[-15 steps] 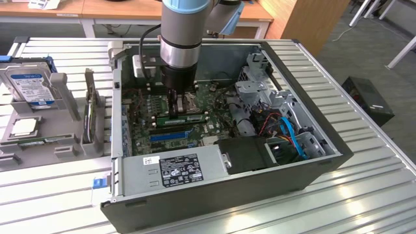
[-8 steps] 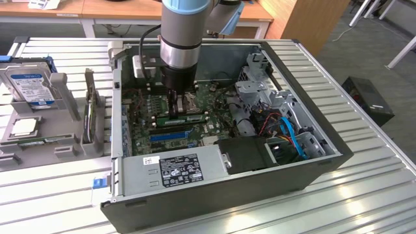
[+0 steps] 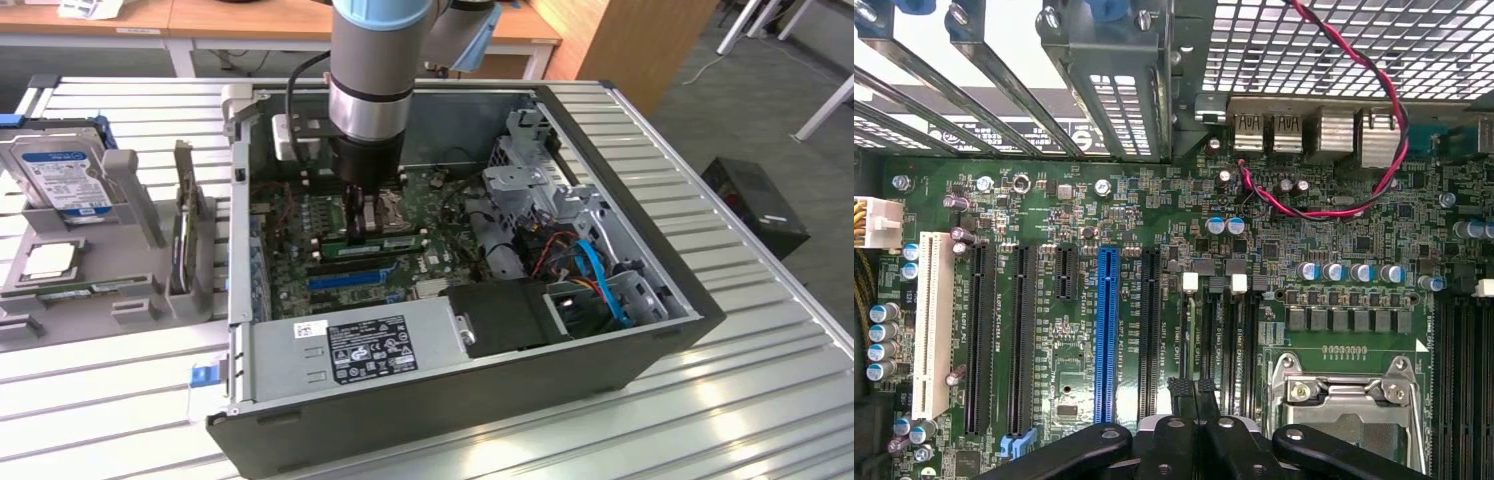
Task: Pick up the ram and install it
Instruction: 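Press down the ram until it locks into place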
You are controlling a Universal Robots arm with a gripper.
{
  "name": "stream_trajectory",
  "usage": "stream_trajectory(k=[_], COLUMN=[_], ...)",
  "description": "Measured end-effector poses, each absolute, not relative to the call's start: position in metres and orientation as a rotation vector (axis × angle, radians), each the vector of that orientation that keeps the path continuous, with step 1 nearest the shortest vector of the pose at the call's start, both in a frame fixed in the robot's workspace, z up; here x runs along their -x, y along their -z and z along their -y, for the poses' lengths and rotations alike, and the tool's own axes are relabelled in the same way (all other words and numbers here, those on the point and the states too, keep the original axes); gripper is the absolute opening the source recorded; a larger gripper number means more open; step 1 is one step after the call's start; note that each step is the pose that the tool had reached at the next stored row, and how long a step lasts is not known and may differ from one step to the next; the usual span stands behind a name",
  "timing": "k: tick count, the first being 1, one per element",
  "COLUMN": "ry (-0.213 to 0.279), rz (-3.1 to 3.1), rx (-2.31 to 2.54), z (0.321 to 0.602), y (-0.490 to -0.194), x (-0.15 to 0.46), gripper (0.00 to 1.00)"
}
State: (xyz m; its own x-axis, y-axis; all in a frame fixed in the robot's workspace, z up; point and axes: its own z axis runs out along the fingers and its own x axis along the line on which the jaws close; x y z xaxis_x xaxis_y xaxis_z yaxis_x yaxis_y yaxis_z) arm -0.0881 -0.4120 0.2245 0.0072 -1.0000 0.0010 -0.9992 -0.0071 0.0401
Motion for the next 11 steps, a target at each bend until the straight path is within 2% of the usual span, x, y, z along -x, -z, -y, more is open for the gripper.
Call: stream_trajectory(k=[11], ry=[0.043], rz=[2.193], rx=[-2.209], z=[0.4121], y=[-0.2236], x=[0.0881], gripper=[0.10])
